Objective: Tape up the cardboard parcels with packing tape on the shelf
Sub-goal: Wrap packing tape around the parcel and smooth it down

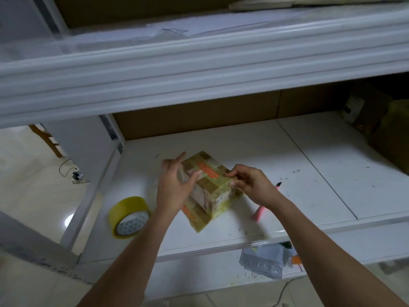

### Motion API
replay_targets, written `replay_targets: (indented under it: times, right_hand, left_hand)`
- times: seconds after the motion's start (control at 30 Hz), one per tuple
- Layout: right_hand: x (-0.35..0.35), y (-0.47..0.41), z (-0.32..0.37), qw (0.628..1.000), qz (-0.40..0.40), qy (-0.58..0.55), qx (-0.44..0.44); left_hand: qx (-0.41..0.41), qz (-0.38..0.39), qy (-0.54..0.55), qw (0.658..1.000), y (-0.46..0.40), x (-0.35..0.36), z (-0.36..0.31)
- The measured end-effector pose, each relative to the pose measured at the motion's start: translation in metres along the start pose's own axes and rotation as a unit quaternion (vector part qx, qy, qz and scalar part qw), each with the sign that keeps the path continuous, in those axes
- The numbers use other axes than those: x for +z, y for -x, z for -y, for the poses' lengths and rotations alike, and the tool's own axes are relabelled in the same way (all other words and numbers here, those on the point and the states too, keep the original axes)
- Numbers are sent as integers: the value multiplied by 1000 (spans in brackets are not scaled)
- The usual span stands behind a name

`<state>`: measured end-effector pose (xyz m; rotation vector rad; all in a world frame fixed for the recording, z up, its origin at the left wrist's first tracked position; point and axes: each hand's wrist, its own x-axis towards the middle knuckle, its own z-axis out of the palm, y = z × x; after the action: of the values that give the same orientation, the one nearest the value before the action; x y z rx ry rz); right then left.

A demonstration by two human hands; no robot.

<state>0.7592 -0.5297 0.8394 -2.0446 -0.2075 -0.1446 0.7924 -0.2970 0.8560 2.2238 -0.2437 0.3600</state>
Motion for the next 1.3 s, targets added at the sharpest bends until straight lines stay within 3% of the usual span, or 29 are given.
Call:
replay_targets:
  times: [0.07,0.17,0.23,0.37,0.47,0.53,0.6,0.73,0.8,1.03,1.3]
  right_hand:
    - [0,0,4,999,-10,48,10]
    - [8,12,20,981,-111,148,54]
    - [17,21,33,971,-178,127,92]
    - [37,28,45,974,-138,-60,171]
    - [34,25,41,951,-273,-34,144]
    - [32,26,41,943,-308,-15,122]
    - [38,28,40,953,-278,8,117]
    - [57,34,35,989,-103,-69,75]
    - [55,33,27,993,-71,-85,49]
    - [44,29,8,992,-122,-15,-2]
    - [23,30,9,996,-76,-52,19]
  left_hand:
    - [-39,94,-12,995,-14,-1,-2]
    - [-78,181,41,979,-21,1,-4]
    - [-82,174,72,979,-20,1,-3]
    - [-79,130,21,988,-19,-2,1]
    - [-73,101,0,992,-19,-7,4]
    - [-95,128,-4,987,-15,-9,8]
    - [-102,156,-16,982,-9,-5,12]
    - [-70,159,122,977,7,4,2]
    - [-28,170,137,975,16,2,1]
    - [-32,139,175,974,28,5,0]
    - [-49,145,178,972,34,14,-7]
